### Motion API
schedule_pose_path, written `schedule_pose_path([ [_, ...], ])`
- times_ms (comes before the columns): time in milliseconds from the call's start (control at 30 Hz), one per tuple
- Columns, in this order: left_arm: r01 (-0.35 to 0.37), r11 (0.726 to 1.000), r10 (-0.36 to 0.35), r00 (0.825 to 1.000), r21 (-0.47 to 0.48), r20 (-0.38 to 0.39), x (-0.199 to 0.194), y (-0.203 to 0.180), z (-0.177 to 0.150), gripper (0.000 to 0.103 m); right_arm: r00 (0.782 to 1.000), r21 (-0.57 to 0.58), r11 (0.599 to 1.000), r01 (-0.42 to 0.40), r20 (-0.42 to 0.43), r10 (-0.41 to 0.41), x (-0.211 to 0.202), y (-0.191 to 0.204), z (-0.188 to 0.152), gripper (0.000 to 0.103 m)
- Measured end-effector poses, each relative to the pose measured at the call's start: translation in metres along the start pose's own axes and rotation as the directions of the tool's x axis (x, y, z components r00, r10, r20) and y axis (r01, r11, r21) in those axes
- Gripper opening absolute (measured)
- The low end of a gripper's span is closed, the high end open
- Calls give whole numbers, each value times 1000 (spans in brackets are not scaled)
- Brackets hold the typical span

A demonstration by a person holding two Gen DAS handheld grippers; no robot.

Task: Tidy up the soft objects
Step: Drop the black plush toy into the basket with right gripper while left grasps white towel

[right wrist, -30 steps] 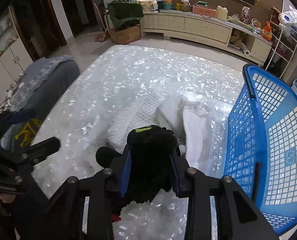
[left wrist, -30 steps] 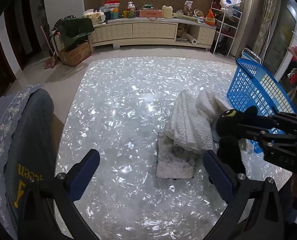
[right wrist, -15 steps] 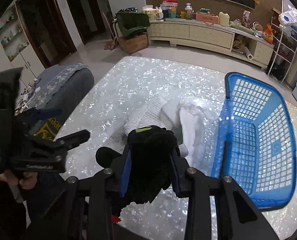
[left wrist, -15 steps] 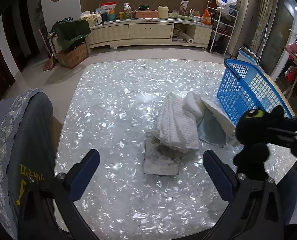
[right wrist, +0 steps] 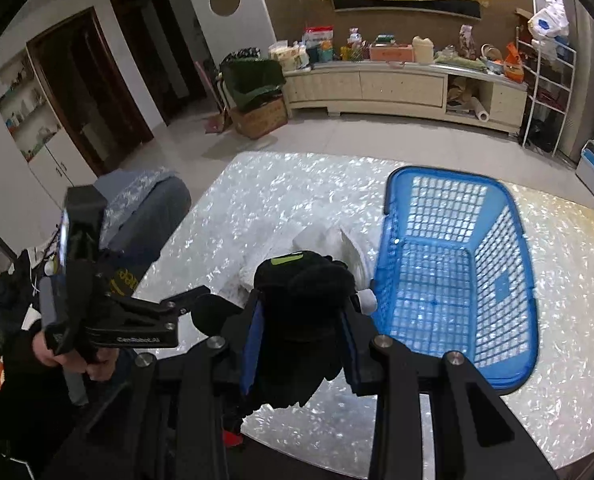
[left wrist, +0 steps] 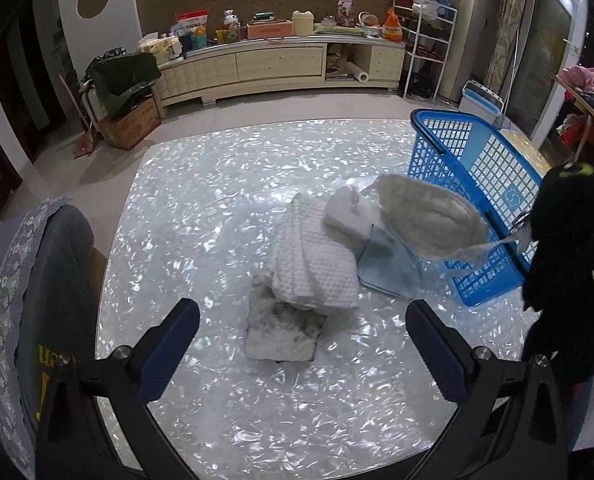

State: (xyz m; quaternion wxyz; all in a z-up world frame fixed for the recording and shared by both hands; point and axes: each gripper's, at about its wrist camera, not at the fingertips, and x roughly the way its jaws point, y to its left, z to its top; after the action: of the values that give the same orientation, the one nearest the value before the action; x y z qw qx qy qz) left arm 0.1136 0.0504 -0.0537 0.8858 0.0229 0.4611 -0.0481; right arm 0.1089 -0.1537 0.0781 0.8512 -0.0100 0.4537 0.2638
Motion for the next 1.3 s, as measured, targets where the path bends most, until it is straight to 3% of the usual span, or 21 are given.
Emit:
schedule_pose_path([
  [267,18,999,-18,1000,37,0,5,-20,11,102,999,31,999,16,35,-17,-26,-26,0,32],
  [433,68,995,-68,998,69,-1,15,-35,17,102,998,44,998,40,38,-42,-32,-38,-1,32],
  [667,156,975,-155,988,156,-21,39,-71,13,102,998,92,995,41,37,-45,-35,-49,0,32],
  [967,194,949,-191,981,247,-36,71,-105,14,102,995,209,972,104,-16,-103,-22,-75,0,32],
  [1133,214,924,-214,976,316,-36,88,-119,14,102,991,292,948,130,-54,-120,-7,-95,2,32],
  [1300,237,875,-241,970,421,-45,108,-135,10,102,989,340,929,144,-82,-123,3,-106,6,32],
])
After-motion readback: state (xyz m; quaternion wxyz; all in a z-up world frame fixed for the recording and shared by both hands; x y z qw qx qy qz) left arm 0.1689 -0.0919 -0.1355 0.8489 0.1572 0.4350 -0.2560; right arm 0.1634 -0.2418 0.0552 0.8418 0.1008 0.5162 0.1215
